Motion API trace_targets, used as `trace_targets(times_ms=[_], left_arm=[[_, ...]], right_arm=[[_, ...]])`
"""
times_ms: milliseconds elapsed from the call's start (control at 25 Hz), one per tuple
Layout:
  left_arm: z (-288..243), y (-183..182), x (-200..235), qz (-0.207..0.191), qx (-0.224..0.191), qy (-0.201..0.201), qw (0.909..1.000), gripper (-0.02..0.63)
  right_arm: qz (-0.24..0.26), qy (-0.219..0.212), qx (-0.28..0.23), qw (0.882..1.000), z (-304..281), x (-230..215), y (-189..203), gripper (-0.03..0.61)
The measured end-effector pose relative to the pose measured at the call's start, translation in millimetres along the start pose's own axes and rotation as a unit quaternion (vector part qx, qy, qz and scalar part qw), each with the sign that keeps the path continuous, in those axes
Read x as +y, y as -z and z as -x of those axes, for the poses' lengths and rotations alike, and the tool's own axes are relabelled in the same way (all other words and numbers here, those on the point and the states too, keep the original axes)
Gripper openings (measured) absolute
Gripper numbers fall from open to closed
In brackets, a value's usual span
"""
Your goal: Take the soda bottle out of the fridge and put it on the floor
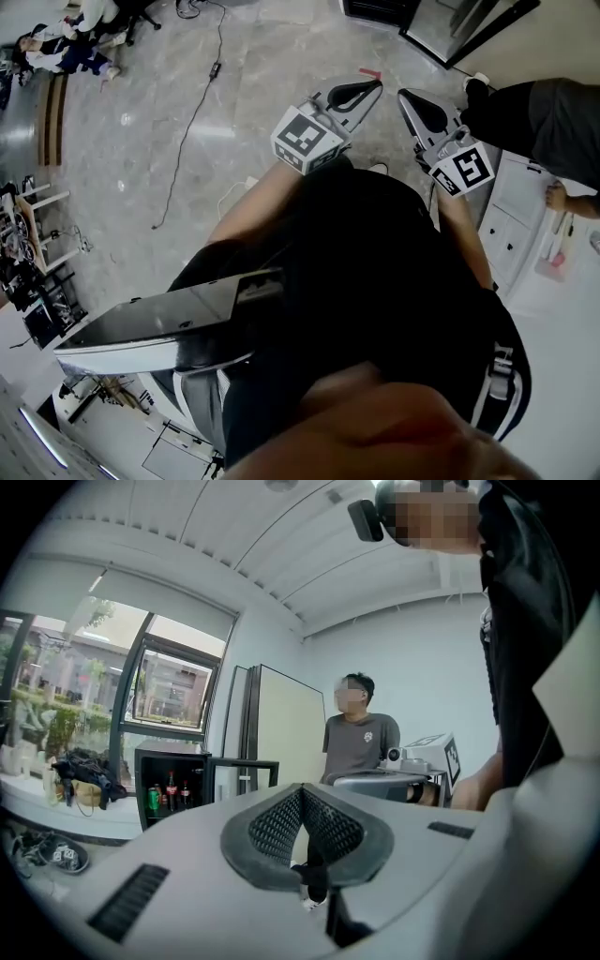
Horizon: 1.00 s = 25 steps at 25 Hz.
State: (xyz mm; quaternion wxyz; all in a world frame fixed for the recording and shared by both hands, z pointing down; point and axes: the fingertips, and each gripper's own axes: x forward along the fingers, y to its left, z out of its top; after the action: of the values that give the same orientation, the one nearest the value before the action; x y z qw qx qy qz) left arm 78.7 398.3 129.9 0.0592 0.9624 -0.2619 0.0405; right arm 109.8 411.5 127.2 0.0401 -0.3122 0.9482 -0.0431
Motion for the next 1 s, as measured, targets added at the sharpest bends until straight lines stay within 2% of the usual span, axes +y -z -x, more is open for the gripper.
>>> trace_targets(times_ms=[160, 280, 520, 680, 1000], left_arm=[[-5, 3, 10, 0.003, 0.002, -0.007, 1.0, 0.005], [-8, 8, 33, 0.002, 0.004, -0.007, 1.0, 0.005], [-22, 16, 102, 0.018, -0.005, 0.003, 0.9998, 0.005], [-29, 4, 154, 0.024, -0.01, 0.02, 0.9994, 0.005], [-33, -14, 255, 0.03, -0.018, 0.045, 0.9984, 0.005]], right_arm=[[-0.007, 0.004, -0.002, 1.0, -9, -12, 4, 0.012], [-0.009, 0.006, 0.004, 1.0, -28, -26, 9, 0.012], [0.002, 0.016, 0.026, 1.0, -83, -64, 24, 0.012], [0.007, 0.025, 0.043, 0.999, -133, -92, 20, 0.014], [0.015, 0.048, 0.043, 0.998, -222, -136, 11, 0.013]])
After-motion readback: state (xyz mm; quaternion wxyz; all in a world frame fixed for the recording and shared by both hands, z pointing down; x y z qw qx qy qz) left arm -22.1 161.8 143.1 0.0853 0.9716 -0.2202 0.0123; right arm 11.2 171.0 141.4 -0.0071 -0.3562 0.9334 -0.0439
